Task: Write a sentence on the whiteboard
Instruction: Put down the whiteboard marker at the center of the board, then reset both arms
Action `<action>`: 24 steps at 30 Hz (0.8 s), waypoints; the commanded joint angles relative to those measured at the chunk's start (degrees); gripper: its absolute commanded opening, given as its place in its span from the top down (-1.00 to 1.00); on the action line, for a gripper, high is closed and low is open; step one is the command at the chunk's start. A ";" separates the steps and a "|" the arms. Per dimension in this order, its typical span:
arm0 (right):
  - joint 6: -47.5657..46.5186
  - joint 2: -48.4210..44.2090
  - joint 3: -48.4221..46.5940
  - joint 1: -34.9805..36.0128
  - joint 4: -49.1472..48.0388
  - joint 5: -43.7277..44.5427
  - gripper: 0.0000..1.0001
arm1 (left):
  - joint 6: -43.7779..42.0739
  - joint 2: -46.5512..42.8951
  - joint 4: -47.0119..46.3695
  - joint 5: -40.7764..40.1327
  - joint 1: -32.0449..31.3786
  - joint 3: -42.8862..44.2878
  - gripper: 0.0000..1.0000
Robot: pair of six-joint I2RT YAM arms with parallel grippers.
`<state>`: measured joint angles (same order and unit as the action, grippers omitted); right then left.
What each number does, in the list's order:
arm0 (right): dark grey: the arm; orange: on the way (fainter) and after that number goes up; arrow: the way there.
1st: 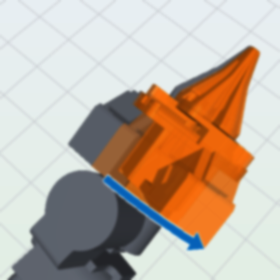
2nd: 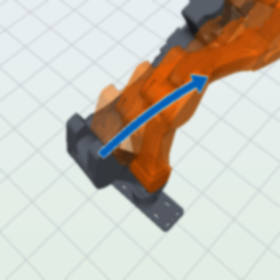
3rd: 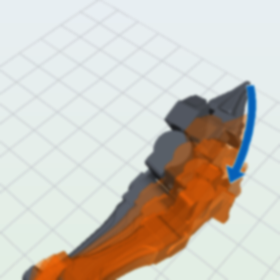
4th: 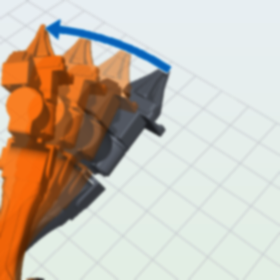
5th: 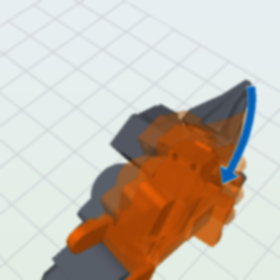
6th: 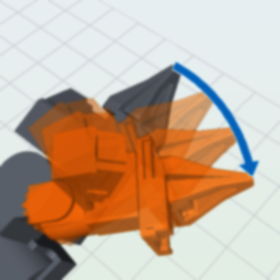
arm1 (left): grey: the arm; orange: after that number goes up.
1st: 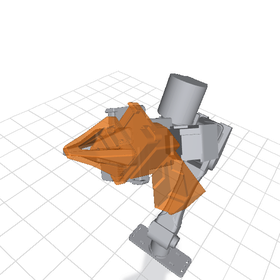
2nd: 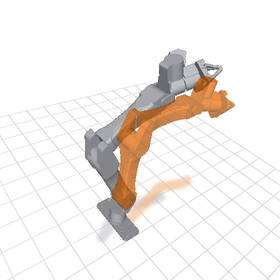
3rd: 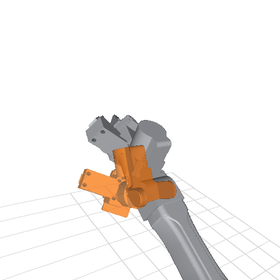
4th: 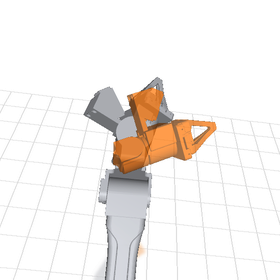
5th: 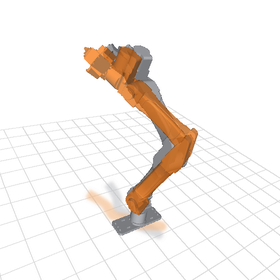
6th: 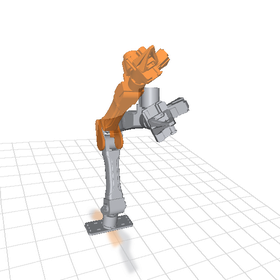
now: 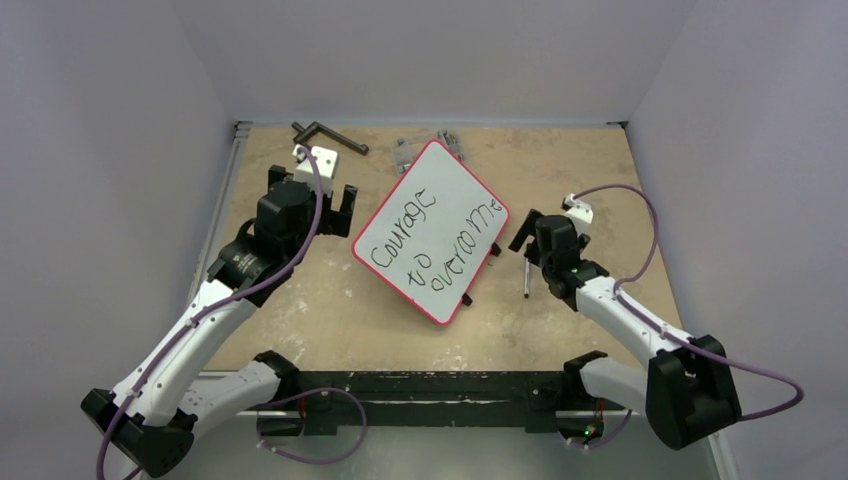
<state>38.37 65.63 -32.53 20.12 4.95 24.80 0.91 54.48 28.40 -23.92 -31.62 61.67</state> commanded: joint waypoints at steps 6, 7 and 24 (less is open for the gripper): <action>-7.12 -11.43 -4.50 -0.26 3.04 -5.79 -0.98 | 0.85 -0.82 -0.94 -2.20 0.44 1.80 -1.00; -8.31 -13.48 -4.56 -0.26 2.43 -7.69 -0.98 | 0.86 -0.92 -0.98 -2.38 0.46 1.75 -1.00; -8.99 -38.42 -0.70 -0.26 -3.98 -32.20 -0.98 | 1.06 -2.61 -1.34 -2.87 0.49 1.23 -1.00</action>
<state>28.05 31.70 -35.92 20.12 3.70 -3.51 0.93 53.45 28.40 -25.45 -31.51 61.67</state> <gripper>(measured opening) 0.987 0.998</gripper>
